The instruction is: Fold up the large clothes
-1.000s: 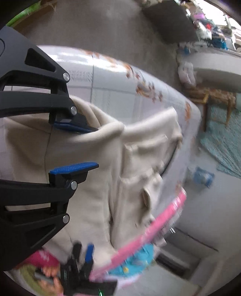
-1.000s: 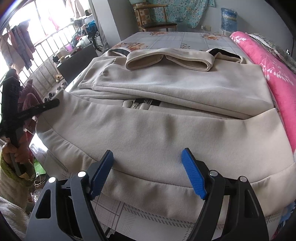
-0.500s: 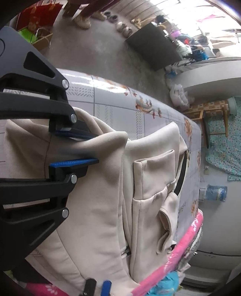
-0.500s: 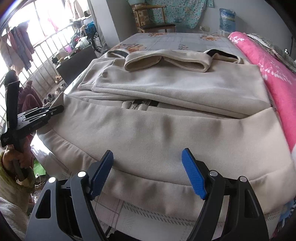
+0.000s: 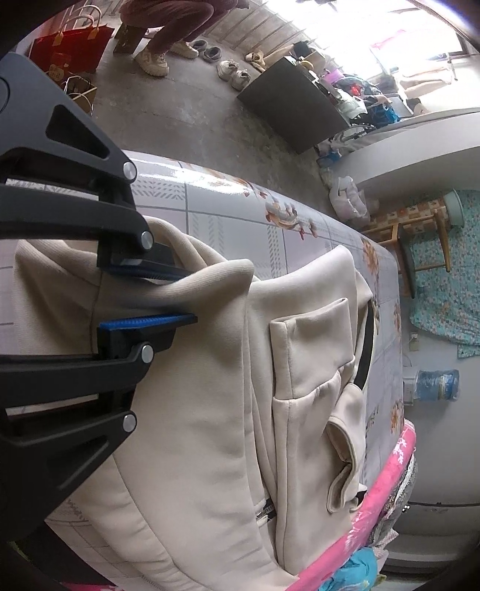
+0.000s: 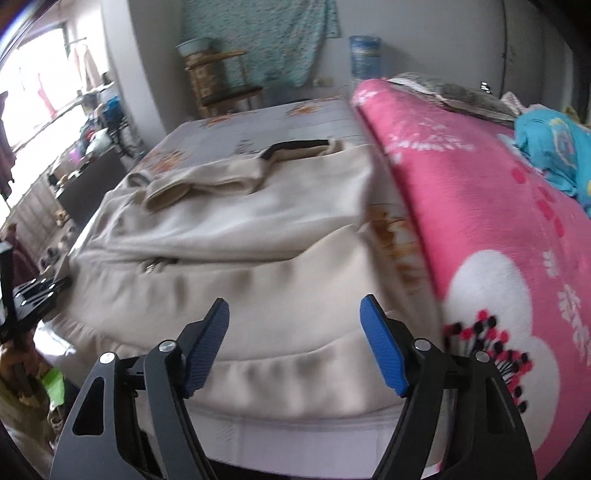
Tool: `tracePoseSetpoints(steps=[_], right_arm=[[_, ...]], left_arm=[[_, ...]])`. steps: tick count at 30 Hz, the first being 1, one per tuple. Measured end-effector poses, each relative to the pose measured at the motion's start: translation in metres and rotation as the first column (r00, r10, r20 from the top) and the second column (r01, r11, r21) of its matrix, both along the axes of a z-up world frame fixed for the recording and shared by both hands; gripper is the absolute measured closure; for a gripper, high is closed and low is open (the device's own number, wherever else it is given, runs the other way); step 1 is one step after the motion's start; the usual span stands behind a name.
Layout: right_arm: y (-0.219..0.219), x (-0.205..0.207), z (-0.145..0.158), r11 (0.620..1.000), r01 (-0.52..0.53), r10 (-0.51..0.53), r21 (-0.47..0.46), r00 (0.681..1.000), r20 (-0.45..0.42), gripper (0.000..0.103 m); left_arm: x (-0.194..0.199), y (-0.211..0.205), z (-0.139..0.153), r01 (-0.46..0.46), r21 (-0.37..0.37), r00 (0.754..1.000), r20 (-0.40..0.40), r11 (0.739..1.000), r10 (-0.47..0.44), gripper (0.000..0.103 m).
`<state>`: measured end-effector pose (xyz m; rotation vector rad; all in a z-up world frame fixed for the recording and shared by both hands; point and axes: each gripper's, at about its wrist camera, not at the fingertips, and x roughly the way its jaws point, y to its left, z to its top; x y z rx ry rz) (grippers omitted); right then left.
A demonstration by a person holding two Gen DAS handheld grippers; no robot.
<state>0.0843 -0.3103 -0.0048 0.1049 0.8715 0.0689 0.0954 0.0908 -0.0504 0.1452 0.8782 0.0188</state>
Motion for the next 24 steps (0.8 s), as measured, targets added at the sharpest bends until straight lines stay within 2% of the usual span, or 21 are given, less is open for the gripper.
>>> tracePoseSetpoints(steps=[5, 9, 12, 16, 20, 24], right_arm=[[-0.012, 0.026, -0.008, 1.0, 0.008, -0.008, -0.015, 1.0, -0.003, 0.043], [-0.015, 0.044, -0.014, 0.999, 0.009, -0.01, -0.038, 1.0, -0.01, 0.049], [-0.02, 0.051, -0.022, 1.0, 0.01, -0.01, -0.018, 0.999, -0.04, 0.055], [-0.026, 0.043, -0.028, 1.0, 0.014, -0.013, 0.016, 0.997, -0.081, 0.063], [-0.029, 0.027, -0.023, 1.0, 0.003, 0.0, 0.029, 0.996, -0.087, 0.068], [-0.024, 0.025, -0.019, 1.0, -0.022, 0.02, -0.014, 0.996, -0.083, 0.074]], left_arm=[[-0.001, -0.003, -0.001, 0.0, 0.032, 1.0, 0.001, 0.999, 0.0, 0.086], [0.0, -0.003, 0.0, -0.005, 0.03, 1.0, -0.003, 1.0, 0.005, 0.086], [0.001, -0.004, 0.0, -0.007, 0.032, 1.0, -0.006, 0.999, 0.007, 0.086], [0.001, -0.004, -0.001, -0.007, 0.037, 1.0, -0.009, 0.999, 0.007, 0.086], [0.003, -0.004, -0.001, -0.01, 0.038, 1.0, -0.014, 0.999, 0.01, 0.086], [0.004, -0.005, -0.001, -0.013, 0.044, 1.0, -0.018, 0.999, 0.014, 0.086]])
